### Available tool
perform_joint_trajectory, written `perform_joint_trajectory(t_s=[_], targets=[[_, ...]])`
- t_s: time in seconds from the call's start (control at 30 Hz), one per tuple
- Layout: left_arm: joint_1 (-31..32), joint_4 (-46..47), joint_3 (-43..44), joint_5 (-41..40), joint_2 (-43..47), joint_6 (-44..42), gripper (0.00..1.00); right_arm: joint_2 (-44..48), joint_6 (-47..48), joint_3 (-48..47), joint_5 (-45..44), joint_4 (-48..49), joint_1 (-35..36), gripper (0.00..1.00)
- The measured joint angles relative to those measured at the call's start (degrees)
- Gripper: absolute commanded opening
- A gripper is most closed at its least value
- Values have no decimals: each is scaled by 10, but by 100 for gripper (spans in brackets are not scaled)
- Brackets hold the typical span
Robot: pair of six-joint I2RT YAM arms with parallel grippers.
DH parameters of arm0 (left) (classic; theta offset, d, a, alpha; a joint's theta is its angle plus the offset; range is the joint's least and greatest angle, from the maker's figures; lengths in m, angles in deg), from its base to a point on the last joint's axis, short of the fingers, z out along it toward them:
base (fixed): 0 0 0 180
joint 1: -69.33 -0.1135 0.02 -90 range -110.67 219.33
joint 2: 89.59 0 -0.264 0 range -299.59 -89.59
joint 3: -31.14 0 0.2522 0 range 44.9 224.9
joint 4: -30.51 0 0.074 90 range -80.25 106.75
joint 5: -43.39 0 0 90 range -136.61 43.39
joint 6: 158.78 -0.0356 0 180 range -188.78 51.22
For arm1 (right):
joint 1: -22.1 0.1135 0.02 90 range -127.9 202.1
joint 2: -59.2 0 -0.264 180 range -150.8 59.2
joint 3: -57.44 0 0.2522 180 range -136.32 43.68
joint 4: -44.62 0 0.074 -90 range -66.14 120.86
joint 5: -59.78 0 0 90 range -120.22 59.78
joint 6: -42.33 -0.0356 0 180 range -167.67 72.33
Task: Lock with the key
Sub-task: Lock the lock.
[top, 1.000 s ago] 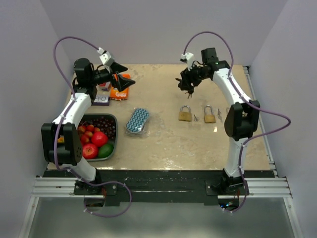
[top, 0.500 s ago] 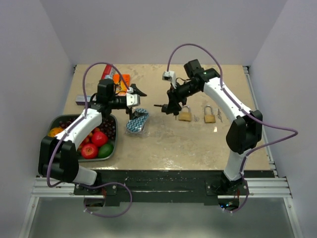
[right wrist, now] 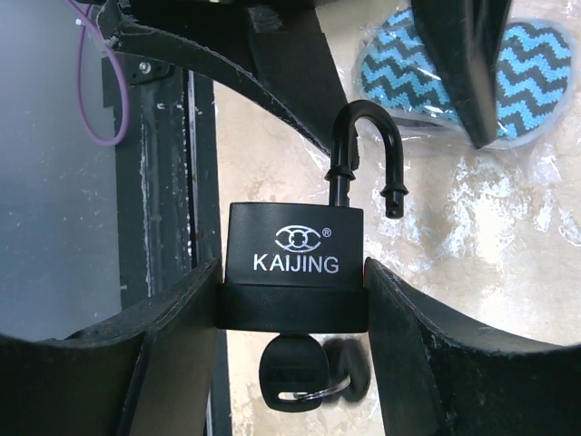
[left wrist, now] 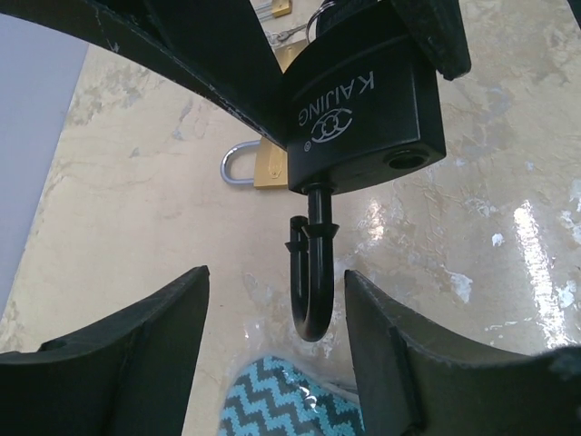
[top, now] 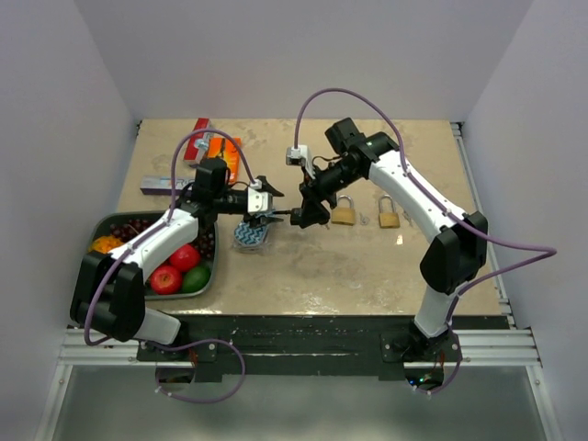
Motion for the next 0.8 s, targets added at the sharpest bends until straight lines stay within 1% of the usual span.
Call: perform_joint_trajectory(t_s=[0.07,0.1,0.17,0.2,0.27,0.3,0.37,0.43,0.47,0.53,0.57,0.6,0.63,0.67,0.7,0.8], targets=[[1,2,-1,0,0,0,59,0,2,-1,-1,0,2,0],[1,2,-1,-1,0,0,53,0,3,-1,-1,0,3,0],[1,3,-1,-2,0,1,47,0,4,-3,-1,-3,5,0],[1,3,-1,-3,0,1,38,0,5,-5,-1,-3,6,0],[1,2,-1,-1,0,2,28,0,6,-11,-7,-3,7,0],[2,2,-1,-2,0,5,21,0,6,-13,-7,-2,7,0],[2,2,-1,1,0,6,13,0,6,-16,-9,0,5,0],[4,1,-2,2,0,9,8,0,6,-17,-10,2,3,0],[4,2,-2,2,0,10,1,0,6,-17,-10,2,3,0],[5,2,-2,1,0,13,0,0,6,-17,-10,1,3,0],[5,2,-2,1,0,15,0,0,6,-17,-10,1,3,4],[5,3,-2,1,0,19,0,0,6,-17,-10,1,3,22],[6,3,-3,1,0,25,0,0,6,-17,-10,1,3,64],[6,4,-3,1,0,31,0,0,7,-18,-11,-1,3,86],[6,6,-3,1,0,36,0,-1,9,-20,-12,-4,3,98],[5,9,-3,-3,0,52,0,0,22,-28,-5,-18,3,99]])
